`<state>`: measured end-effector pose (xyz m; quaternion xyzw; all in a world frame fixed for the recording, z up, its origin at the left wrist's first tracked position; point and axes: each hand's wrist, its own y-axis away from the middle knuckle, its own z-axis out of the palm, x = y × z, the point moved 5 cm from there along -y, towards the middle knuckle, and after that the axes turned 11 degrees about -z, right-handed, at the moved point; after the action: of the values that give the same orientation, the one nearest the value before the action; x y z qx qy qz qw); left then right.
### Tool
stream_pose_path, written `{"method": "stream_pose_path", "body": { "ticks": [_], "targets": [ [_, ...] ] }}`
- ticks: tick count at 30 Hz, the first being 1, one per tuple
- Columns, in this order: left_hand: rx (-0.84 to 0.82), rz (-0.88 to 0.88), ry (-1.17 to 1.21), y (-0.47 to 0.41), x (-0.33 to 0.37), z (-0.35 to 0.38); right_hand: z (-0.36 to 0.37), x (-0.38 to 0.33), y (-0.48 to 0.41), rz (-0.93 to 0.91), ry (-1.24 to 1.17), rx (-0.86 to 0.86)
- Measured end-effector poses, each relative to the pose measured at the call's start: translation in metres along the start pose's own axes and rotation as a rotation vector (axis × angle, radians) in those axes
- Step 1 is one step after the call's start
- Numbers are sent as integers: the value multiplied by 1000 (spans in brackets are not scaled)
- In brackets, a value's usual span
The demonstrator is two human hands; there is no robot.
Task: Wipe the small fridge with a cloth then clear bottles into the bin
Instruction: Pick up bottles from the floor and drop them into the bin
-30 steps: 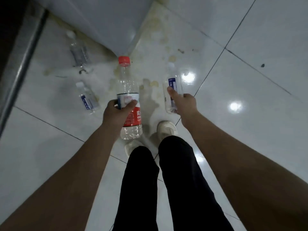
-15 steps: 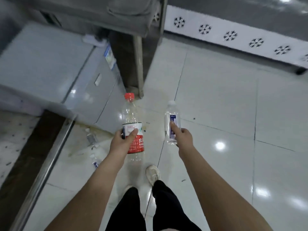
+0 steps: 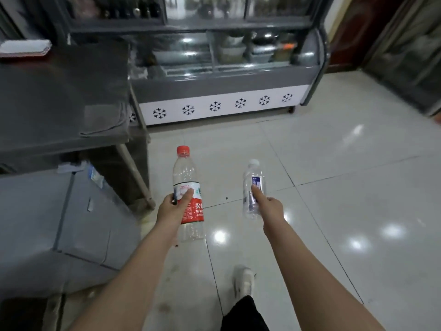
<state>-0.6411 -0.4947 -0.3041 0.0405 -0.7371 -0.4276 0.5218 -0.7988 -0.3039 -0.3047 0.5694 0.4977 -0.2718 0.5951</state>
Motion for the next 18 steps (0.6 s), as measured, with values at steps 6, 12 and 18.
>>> {"method": "stream_pose_path", "body": {
  "ticks": [6,12,18],
  "targets": [
    [-205,125,-114,37,49,95,-107,-37,7,-63,-107,198],
    [-382,205,-226,67,73,213,-218,-48,-13,-70,-199,356],
    [-498,219,-297,93,89,347,-330,-58,-48,-45,-233,448]
  ]
}}
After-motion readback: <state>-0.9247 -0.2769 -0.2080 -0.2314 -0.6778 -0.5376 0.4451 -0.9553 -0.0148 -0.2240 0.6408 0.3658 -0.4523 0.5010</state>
